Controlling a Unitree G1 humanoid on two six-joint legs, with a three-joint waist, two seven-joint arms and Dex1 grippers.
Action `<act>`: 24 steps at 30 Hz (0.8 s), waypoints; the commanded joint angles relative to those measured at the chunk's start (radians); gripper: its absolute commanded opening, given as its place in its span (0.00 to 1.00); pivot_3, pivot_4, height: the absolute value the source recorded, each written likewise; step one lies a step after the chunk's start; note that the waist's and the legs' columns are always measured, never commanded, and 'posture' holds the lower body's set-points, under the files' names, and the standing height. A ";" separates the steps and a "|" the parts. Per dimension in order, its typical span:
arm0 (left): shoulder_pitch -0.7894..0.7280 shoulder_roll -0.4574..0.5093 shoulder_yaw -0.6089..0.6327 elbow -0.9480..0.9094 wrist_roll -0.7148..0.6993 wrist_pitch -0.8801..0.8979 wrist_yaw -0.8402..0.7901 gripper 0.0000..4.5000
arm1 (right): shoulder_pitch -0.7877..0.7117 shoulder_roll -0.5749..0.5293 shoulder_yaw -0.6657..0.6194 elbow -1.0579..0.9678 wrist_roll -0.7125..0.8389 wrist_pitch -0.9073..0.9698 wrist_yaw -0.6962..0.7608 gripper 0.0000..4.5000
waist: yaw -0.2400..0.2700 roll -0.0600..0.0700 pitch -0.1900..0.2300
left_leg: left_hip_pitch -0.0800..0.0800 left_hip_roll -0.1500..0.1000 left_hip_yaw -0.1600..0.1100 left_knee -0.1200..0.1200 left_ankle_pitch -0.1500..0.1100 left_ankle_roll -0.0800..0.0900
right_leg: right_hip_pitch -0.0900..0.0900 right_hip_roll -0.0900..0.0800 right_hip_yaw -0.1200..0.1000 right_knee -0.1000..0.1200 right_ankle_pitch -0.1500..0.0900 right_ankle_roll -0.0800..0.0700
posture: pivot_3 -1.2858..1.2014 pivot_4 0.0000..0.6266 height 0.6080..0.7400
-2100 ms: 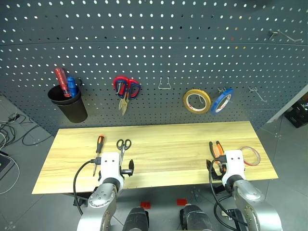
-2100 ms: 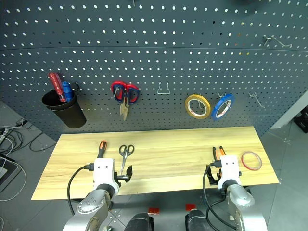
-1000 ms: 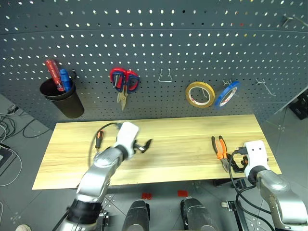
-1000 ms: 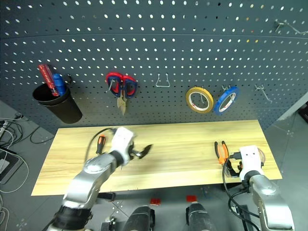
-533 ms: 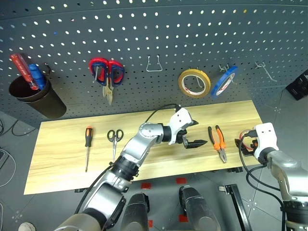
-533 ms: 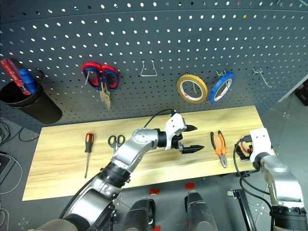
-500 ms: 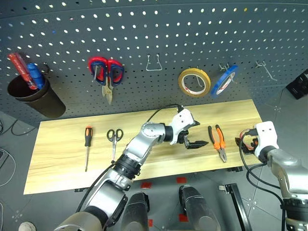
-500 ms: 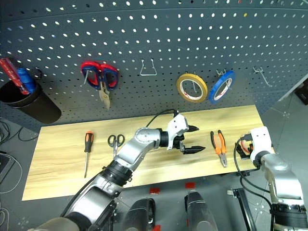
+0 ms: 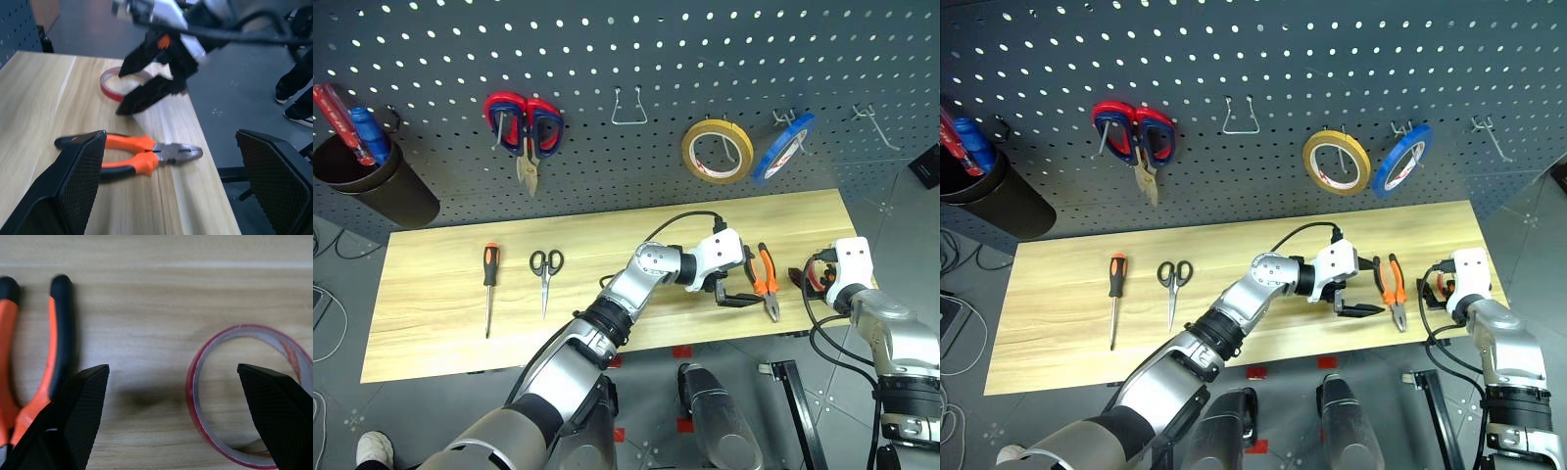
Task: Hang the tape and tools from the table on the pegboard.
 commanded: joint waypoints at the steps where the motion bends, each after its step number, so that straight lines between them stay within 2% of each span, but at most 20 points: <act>1: -0.012 -0.014 0.019 -0.023 -0.004 -0.008 -0.018 0.99 | -0.011 0.014 -0.053 0.047 0.026 0.004 -0.031 1.00 | 0.000 0.000 0.001 | 0.000 0.000 0.000 0.000 0.000 0.000 | 0.000 0.000 0.000 0.000 0.000 0.000 | 0.50 0.73 1.00; 6: 0.000 -0.001 0.030 -0.038 0.002 -0.005 -0.032 0.99 | -0.027 0.022 -0.055 0.087 0.030 0.006 -0.033 1.00 | 0.000 0.000 0.004 | 0.000 0.000 0.000 0.000 0.000 0.000 | 0.000 0.000 0.000 0.000 0.000 0.000 | 0.50 0.73 1.00; 9: 0.003 0.003 0.032 -0.042 0.005 -0.004 -0.036 1.00 | -0.038 0.022 -0.059 0.105 0.037 -0.002 -0.034 0.87 | 0.001 0.000 0.005 | 0.000 0.000 0.000 0.000 0.000 0.000 | 0.000 -0.001 -0.001 0.000 0.000 0.000 | 0.50 0.73 1.00; 21: -0.055 -0.023 0.079 0.011 -0.006 0.017 -0.031 1.00 | -0.058 0.004 -0.021 0.185 0.000 -0.046 -0.055 0.00 | 0.003 -0.002 0.013 | 0.000 0.000 0.000 0.000 0.001 -0.001 | 0.000 -0.001 -0.001 -0.001 0.001 0.001 | 0.51 0.73 1.00; 24: -0.057 -0.021 0.079 0.015 -0.004 0.009 -0.042 1.00 | -0.059 -0.003 0.001 0.194 -0.027 -0.081 -0.060 0.00 | 0.004 -0.002 0.013 | 0.000 0.000 0.000 0.000 0.001 -0.001 | 0.001 -0.001 -0.001 -0.002 0.001 0.001 | 0.50 0.72 1.00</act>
